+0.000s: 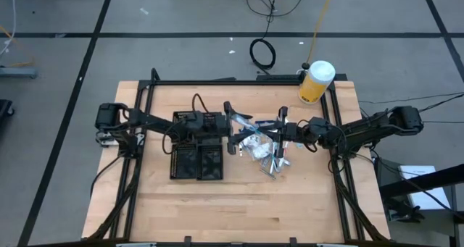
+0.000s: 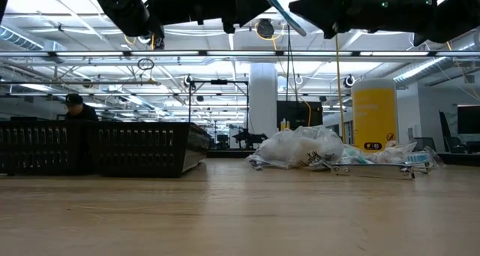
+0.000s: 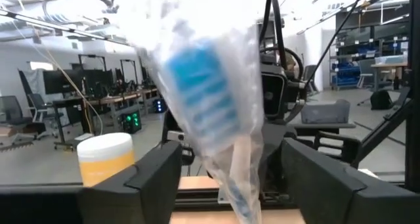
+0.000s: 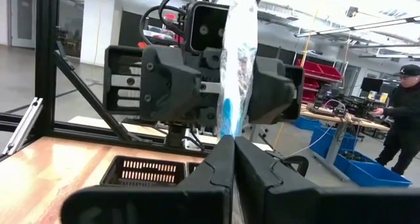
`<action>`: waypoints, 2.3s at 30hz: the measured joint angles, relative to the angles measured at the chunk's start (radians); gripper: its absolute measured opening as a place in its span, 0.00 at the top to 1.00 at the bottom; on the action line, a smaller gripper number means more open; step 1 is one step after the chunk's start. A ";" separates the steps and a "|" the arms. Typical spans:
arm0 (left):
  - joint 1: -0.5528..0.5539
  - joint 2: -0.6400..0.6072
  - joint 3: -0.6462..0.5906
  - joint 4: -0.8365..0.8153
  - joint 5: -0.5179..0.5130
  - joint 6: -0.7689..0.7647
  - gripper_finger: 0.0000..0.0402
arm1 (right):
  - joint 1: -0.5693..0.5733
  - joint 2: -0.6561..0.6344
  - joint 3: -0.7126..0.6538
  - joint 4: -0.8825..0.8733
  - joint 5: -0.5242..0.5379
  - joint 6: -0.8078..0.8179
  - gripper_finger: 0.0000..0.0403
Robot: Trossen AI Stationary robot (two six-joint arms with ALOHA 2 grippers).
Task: Pick & Place Travel size toiletries
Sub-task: Put the blue toothbrush into the top left black bin
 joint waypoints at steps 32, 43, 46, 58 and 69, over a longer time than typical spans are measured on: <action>-0.016 -0.380 -0.001 -0.758 -0.166 -0.031 0.98 | 0.000 -0.316 -0.001 -0.610 0.251 0.159 0.48; -0.044 -0.411 -0.001 -0.952 -0.342 -0.146 0.98 | 0.000 -0.347 -0.017 -0.658 0.295 0.178 0.49; -0.046 -0.440 -0.003 -1.113 -0.413 -0.247 0.98 | 0.000 -0.347 -0.017 -0.659 0.295 0.178 0.50; -0.098 -0.749 -0.205 -1.514 -0.666 -0.742 0.98 | 0.000 -0.347 -0.018 -0.689 0.294 0.184 0.51; -0.017 -0.860 -0.399 -1.600 -0.579 -0.976 0.97 | -0.002 -0.346 -0.018 -0.681 0.294 0.197 0.50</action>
